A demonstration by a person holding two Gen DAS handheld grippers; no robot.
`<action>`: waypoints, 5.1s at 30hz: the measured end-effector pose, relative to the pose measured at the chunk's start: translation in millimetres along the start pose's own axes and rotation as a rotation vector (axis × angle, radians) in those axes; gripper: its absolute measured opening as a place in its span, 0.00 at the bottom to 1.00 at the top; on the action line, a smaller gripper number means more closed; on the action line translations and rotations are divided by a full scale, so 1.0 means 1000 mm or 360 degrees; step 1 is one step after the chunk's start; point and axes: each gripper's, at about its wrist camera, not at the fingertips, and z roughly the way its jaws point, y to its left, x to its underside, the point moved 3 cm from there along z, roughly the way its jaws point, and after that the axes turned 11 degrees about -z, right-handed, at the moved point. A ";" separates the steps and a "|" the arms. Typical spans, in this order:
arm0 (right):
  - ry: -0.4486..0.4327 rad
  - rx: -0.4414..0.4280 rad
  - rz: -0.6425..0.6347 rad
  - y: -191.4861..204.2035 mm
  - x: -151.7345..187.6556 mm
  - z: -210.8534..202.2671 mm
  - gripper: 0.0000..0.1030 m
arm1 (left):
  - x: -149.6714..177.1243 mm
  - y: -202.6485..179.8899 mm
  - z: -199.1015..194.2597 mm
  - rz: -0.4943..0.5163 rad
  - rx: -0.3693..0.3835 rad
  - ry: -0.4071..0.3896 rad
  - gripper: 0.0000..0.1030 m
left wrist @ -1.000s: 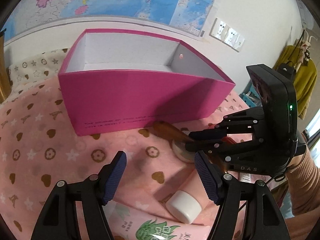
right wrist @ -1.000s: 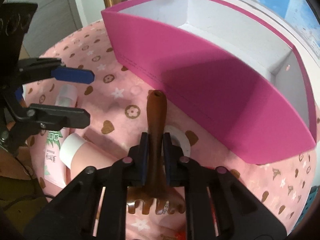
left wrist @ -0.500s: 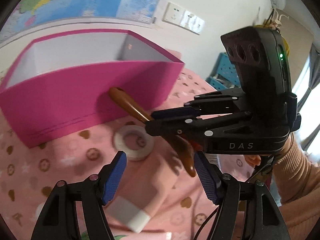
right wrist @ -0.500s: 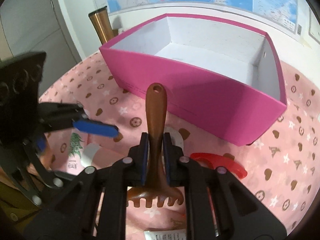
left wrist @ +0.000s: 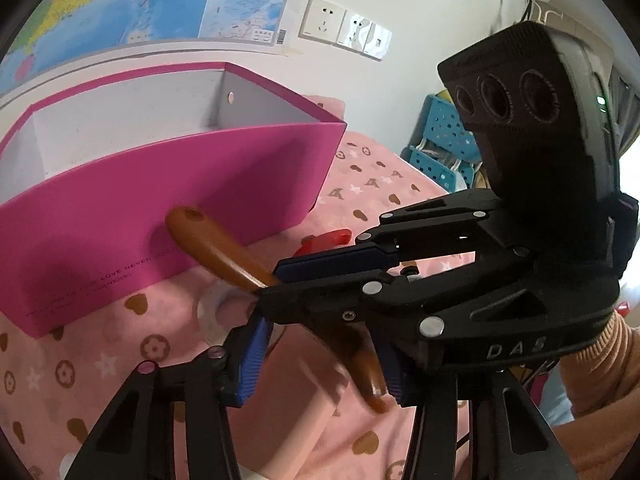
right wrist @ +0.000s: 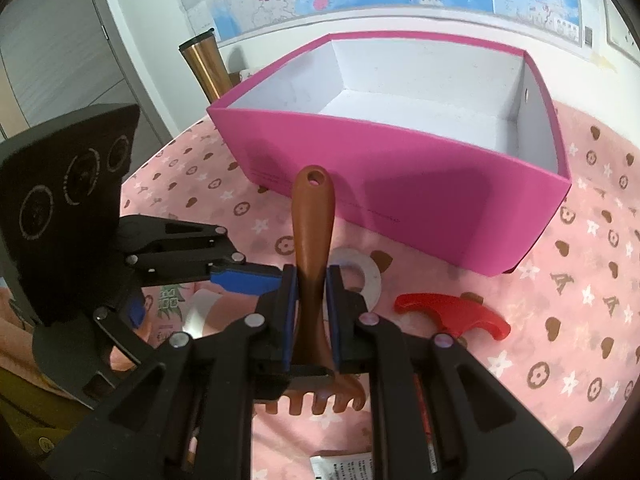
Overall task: Organize rigid objects
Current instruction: 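Lift the back scratcher over the pink box and drop it inside, then grasp the red T-handle corkscrew with the right gripper, then carry the red corkscrew into the pink box and release it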
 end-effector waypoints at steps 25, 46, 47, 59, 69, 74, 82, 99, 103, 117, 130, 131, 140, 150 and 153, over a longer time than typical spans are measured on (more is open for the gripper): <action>-0.0197 0.0068 0.0043 0.001 -0.010 -0.037 0.22 | -0.001 -0.009 -0.022 0.0007 0.0058 -0.0061 0.38; -0.0615 0.0247 0.0124 -0.042 -0.105 -0.114 0.22 | -0.124 -0.039 -0.058 0.0225 -0.0052 -0.0311 0.35; -0.0618 0.0258 0.0131 -0.046 -0.108 -0.113 0.22 | -0.129 -0.037 -0.053 0.0219 -0.0067 -0.0306 0.35; -0.0448 0.0306 0.0319 -0.102 -0.111 -0.057 0.22 | -0.153 0.012 0.018 0.0006 -0.0111 -0.0081 0.35; -0.0246 0.0468 0.0493 -0.139 -0.097 -0.021 0.24 | -0.148 0.052 0.050 -0.0201 -0.0234 0.0036 0.46; -0.0297 0.0512 0.0500 -0.142 -0.095 -0.033 0.33 | -0.146 0.066 0.038 -0.0266 -0.0247 -0.0011 0.46; -0.0290 0.0513 0.0469 -0.139 -0.095 -0.036 0.33 | -0.143 0.063 0.023 -0.0258 -0.0269 -0.0068 0.47; -0.0325 0.0356 0.0341 -0.078 -0.024 -0.100 0.38 | -0.086 0.011 -0.043 0.0012 -0.0102 -0.0241 0.54; -0.0132 0.0322 0.0338 -0.068 0.004 -0.078 0.38 | -0.066 0.001 -0.045 0.0031 -0.0067 -0.0210 0.54; 0.0201 0.0171 0.0430 -0.056 0.059 -0.020 0.38 | -0.008 -0.001 -0.023 -0.0025 -0.0083 -0.0043 0.54; 0.0171 0.0115 0.0473 -0.060 0.067 -0.020 0.26 | 0.012 -0.010 -0.011 -0.0066 -0.0019 0.0042 0.54; 0.0166 0.0122 0.0472 -0.059 0.067 -0.021 0.26 | 0.012 -0.011 -0.009 -0.0060 -0.0012 0.0051 0.54; -0.0014 0.0132 0.0512 -0.054 0.059 -0.049 0.26 | 0.015 -0.027 0.001 -0.0019 0.0087 0.0113 0.54; -0.0187 0.0095 0.0463 -0.036 0.035 -0.074 0.26 | 0.003 -0.051 -0.011 0.0065 0.0215 0.0045 0.54; -0.0239 0.0100 0.0428 -0.031 0.022 -0.082 0.26 | -0.005 -0.057 -0.020 0.0106 0.0217 -0.0015 0.52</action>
